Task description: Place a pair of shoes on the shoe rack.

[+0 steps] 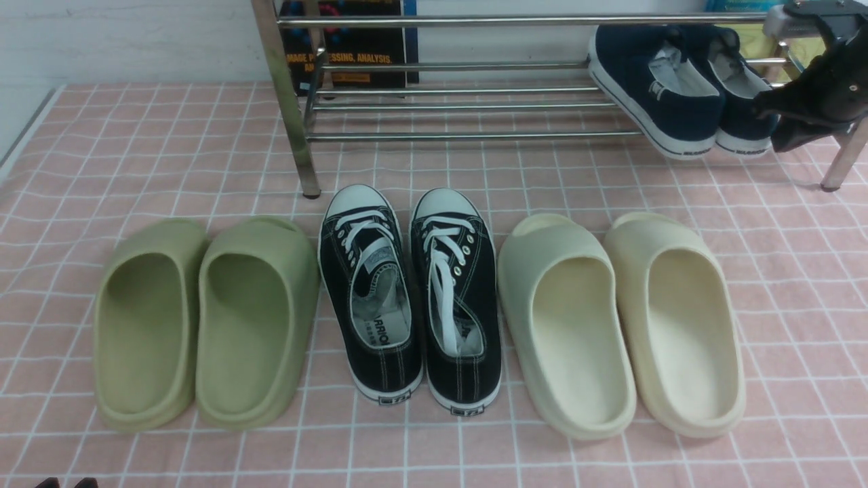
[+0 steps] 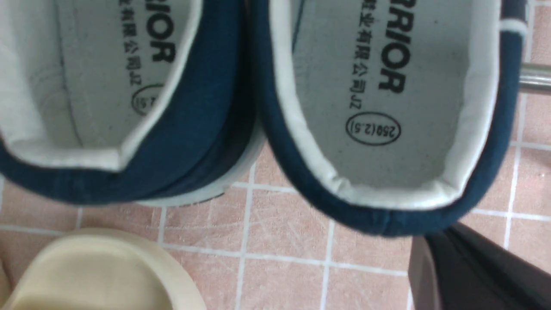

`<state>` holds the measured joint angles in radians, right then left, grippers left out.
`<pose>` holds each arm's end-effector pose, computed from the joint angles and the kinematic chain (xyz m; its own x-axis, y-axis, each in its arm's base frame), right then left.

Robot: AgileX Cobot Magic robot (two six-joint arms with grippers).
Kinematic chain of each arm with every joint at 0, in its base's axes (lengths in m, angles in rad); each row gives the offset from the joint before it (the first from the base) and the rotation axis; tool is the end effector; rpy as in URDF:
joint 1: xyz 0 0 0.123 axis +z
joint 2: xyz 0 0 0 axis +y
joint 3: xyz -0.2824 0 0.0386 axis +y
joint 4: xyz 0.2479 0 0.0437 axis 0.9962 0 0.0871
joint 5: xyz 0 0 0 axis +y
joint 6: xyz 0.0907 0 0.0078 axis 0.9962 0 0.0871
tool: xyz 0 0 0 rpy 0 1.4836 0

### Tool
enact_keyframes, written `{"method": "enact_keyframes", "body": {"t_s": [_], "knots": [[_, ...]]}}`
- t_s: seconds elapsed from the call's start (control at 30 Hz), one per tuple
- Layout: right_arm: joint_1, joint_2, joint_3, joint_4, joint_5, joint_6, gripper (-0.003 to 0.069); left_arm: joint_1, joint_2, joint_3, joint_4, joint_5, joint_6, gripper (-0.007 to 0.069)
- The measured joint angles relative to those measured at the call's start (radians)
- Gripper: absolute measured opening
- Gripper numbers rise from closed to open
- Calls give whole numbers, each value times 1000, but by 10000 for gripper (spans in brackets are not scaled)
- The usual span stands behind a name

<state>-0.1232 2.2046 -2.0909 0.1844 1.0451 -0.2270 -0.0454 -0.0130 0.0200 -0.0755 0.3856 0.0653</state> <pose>0.4911 -0.0463 0.2643 -0.8660 -0.0254 -0.4994 -0.0711 0.9948 0.0728 0.0519 -0.0050 0.1725 -0.2998 0.0089 -0.9540 0.0710 0.9974 -0.0130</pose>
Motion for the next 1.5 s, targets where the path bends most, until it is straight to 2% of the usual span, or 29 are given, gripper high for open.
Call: {"method": "enact_keyframes", "body": {"t_s": [0.17, 0.43, 0.53, 0.73, 0.8, 0.87, 0.93, 1.1, 1.27, 1.3, 1.33, 1.4, 1.5], "knots": [[5, -159, 0, -78, 29, 34, -8, 0, 0, 0, 0, 0, 0, 239], [5, -493, 18, -6, 63, 17, -8, 0, 0, 0, 0, 0, 0, 239], [5, -627, 108, -7, 31, 4, -8, 0, 0, 0, 0, 0, 0, 239], [16, -924, 442, 2, -153, -30, -6, 0, 0, 0, 0, 0, 0, 239], [68, -1047, 619, 0, -285, -47, -5, 0, 0, 0, 0, 0, 0, 239], [104, -1103, 691, -1, -346, -54, -5, 0, 0, 0, 0, 0, 0, 239], [201, -1233, 847, -1, -472, -67, -3, 0, 0, 0, 0, 0, 0, 239], [331, -1490, 1142, 1, -534, -72, -4, 0, 0, 0, 0, 0, 0, 239], [342, -1620, 1370, 28, -571, -54, -4, 0, 0, 0, 0, 0, 0, 239], [344, -1688, 1494, 62, -621, -52, -4, 0, 0, 0, 0, 0, 0, 239], [344, -1695, 1508, 62, -626, -52, -4, 0, 0, 0, 0, 0, 0, 239], [347, -1763, 1680, 112, -712, -50, -2, 0, 0, 0, 0, 0, 0, 239], [347, -1794, 1781, 152, -766, -49, -1, 0, 0, 0, 0, 0, 0, 239]]}}
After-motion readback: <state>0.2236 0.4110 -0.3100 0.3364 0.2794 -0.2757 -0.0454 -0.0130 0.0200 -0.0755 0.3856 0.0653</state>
